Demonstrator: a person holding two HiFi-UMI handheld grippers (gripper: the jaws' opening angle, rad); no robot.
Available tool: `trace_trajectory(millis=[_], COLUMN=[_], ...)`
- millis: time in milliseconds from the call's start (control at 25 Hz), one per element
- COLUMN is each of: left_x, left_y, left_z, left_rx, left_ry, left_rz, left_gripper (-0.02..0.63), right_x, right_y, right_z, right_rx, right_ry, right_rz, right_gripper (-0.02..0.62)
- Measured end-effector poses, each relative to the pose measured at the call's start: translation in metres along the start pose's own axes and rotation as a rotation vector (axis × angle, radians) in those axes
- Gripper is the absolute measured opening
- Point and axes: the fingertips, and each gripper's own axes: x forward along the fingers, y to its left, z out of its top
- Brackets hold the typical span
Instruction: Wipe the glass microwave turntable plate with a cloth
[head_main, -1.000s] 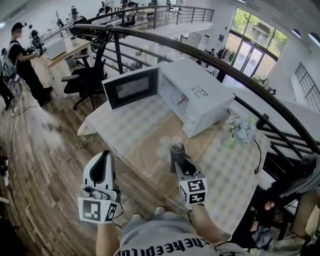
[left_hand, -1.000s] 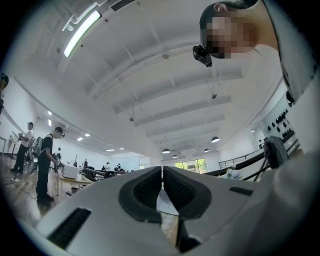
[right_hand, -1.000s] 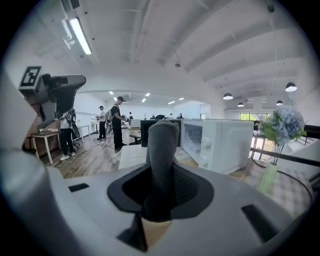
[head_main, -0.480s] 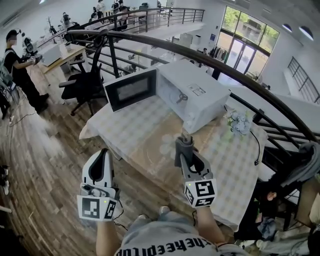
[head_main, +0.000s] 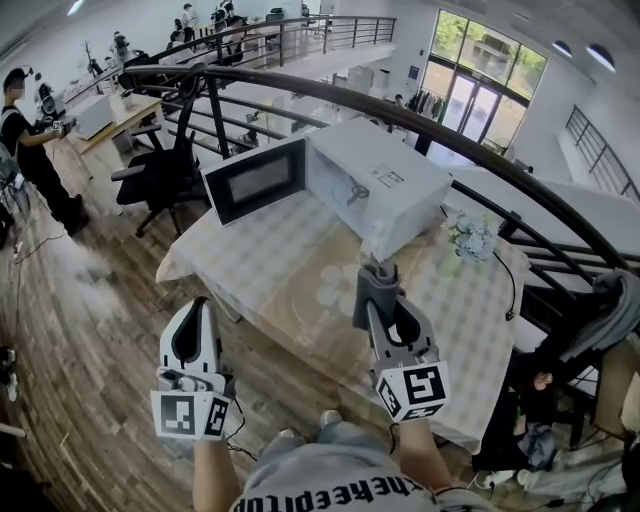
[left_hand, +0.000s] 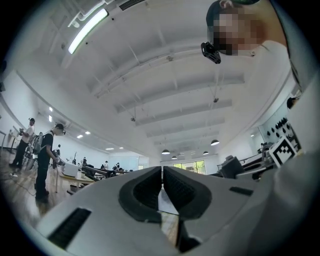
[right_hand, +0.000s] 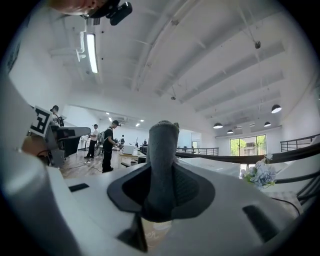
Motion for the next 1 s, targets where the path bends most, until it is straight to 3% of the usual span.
trace_trajectory(millis=[480,1000], left_x=[-0.007,-0.015], left_y=[0.009,0.007], left_z=[0.0,0.0], left_rx=[-0.021,-0.02], left_ry=[0.004,0.003], left_rz=[0.003,0.011], left_gripper=[0.012,0.012], right_x=[-0.017,-0.022], right_y=[0.01,0.012], right_z=[0.037,0.037], right_rx=[-0.021,-0.023], right_ry=[-0.089,-0.103], right_rz=[-0.034,-0.04], right_gripper=[0.103,0.103])
